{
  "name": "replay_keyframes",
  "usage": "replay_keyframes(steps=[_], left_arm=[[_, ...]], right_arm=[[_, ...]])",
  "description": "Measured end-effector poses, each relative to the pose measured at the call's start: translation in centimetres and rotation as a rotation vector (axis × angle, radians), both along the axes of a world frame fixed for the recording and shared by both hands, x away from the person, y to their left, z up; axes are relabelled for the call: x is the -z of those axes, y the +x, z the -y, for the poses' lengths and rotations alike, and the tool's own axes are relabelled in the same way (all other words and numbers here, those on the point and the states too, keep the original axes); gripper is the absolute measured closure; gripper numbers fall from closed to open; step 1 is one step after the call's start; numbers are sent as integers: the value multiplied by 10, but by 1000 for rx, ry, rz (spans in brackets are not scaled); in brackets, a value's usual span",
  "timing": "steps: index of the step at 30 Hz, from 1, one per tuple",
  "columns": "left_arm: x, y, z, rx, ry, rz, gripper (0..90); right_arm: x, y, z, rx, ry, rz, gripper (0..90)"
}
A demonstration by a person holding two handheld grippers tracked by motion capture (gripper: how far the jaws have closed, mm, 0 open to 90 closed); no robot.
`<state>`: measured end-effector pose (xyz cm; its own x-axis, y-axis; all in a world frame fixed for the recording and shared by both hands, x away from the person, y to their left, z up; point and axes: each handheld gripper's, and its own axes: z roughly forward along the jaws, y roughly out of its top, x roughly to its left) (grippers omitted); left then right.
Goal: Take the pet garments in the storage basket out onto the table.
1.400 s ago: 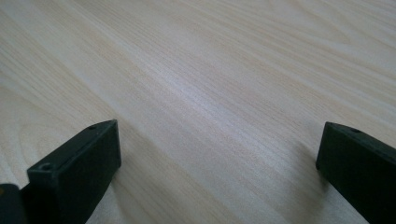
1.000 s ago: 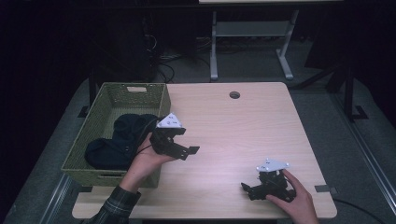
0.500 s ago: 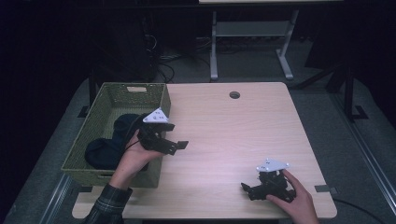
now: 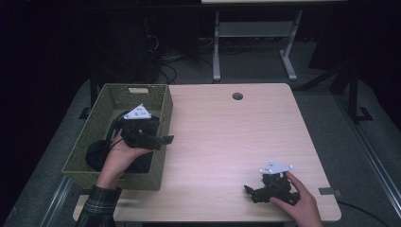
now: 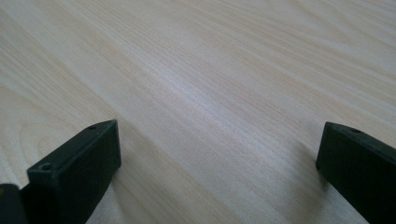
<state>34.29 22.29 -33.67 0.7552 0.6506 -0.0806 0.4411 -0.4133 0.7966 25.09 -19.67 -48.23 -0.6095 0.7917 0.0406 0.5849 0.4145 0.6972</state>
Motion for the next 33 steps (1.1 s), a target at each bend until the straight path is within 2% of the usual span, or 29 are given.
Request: replay_keyframes(steps=[15,22,23,27,33], left_arm=[[-1,7,-40,-92,15,1,221],[4,10,-52,-124,8,-6,226],[5,11,-56,-130,27,-4,226],[7,12,-61,-140,22,-9,227],[15,16,-75,-170,44,-21,227]], right_arm=[[0,0,0,1,0,-1,0],[0,0,0,1,1,-2,0],[0,0,0,1,0,-2,0],[0,0,0,0,0,-1,0],[0,0,0,0,0,-1,0]])
